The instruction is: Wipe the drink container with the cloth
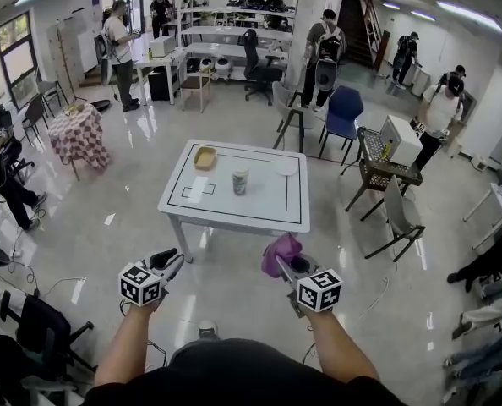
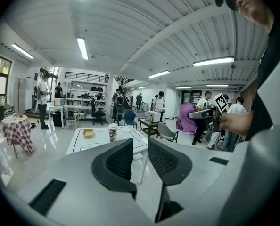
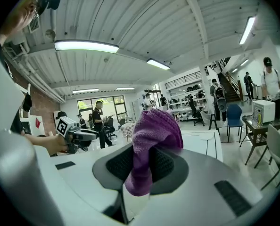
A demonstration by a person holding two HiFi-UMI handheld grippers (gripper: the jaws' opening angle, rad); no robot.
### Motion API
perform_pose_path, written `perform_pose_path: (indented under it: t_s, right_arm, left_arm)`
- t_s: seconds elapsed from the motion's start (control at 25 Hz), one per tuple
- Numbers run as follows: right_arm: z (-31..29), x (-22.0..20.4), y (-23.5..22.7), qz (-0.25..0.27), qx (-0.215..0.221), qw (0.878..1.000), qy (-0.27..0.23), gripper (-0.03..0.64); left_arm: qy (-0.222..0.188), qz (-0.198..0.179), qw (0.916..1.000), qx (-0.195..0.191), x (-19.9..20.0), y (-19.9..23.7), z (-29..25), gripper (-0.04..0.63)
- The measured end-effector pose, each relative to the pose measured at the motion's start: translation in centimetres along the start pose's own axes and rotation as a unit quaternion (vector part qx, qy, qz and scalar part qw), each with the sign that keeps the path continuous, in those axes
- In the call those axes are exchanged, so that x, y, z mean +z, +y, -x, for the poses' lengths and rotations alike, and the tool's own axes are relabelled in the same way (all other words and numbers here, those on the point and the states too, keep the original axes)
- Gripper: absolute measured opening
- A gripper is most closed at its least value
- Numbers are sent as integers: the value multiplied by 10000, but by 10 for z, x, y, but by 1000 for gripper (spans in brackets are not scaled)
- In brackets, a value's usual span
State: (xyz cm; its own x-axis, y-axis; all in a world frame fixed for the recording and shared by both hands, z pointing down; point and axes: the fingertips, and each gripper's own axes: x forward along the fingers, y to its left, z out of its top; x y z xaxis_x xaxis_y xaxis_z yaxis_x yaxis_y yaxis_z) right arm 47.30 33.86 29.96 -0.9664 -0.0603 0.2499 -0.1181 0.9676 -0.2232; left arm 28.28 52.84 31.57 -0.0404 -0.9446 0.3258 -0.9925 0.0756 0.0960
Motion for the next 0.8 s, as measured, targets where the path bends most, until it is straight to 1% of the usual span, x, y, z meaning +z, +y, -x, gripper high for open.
perform_pose_path:
  t_s: [0.08, 0.24, 0.36, 0.48, 0.64, 0.8]
  right_arm:
    - [-11, 4, -10, -57, 5, 10000, 46, 92]
    - [-38, 11, -36, -87, -4, 9999, 109, 92]
    - [-62, 17, -51, -110, -53, 9999, 118, 92]
    - [-96, 31, -69, -139, -146, 9997, 143, 92]
    - [-151, 68, -90, -200, -210, 9995, 128, 92]
    - [-213, 84, -104, -159, -205, 9996, 136, 92]
  left_arm:
    - [16, 37, 10000, 22, 6, 8, -10, 118]
    - [73, 55, 9999, -60, 12, 28, -45, 118]
    - [94, 71, 9999, -114, 16, 52, -66, 118]
    - [107, 59, 9998, -175, 31, 88, -88, 118]
    - [165, 40, 9996, -228, 61, 145, -116, 118]
    - [192, 10, 9994, -275, 73, 207, -147, 118]
